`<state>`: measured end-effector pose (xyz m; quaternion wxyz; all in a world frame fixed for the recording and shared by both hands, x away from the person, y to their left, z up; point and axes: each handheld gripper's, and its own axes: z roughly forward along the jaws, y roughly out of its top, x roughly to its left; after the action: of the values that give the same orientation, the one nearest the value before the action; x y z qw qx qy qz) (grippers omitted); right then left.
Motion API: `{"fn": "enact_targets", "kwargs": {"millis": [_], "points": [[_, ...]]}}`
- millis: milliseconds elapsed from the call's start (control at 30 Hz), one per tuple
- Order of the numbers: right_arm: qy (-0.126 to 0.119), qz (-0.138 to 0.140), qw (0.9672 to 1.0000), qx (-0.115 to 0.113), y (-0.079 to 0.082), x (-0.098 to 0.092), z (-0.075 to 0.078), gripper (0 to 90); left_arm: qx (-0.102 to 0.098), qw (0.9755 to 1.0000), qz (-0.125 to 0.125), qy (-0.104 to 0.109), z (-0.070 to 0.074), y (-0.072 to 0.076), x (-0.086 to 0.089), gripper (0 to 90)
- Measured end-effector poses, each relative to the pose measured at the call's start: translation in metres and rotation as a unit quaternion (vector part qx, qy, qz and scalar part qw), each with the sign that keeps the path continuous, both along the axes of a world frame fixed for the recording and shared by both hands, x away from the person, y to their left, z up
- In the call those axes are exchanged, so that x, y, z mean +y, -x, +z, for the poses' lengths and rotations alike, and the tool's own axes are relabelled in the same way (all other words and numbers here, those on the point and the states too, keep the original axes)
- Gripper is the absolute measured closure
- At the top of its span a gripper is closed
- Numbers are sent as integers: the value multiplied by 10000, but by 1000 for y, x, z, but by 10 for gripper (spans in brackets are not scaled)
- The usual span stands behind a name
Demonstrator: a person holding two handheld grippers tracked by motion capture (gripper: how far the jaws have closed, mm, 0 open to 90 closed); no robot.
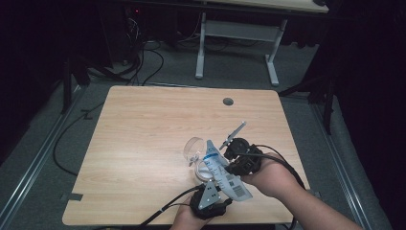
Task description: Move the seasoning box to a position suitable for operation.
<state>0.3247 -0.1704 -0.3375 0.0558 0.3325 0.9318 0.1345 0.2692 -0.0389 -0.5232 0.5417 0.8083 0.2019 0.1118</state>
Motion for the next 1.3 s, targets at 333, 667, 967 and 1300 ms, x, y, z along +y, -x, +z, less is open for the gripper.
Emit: {"fn": "enact_targets", "kwargs": {"millis": [333, 667, 967, 1300], "points": [[-26, -36, 10000, -13, -1, 0, -1, 892, -10, 10000, -19, 2, 0, 0, 1, 527], [-72, -43, 9999, -108, -1, -1, 5, 893, -35, 10000, -18, 25, 0, 1, 2, 524], [-87, -84, 9998, -146, 0, -4, 7, 892, -163, 9998, -68, 34, 2, 4, 9, 534], [-71, -79, 9999, -124, -1, -6, 4, 892, -200, 9998, 39, 66, 4, 2, 34, 552]]}}
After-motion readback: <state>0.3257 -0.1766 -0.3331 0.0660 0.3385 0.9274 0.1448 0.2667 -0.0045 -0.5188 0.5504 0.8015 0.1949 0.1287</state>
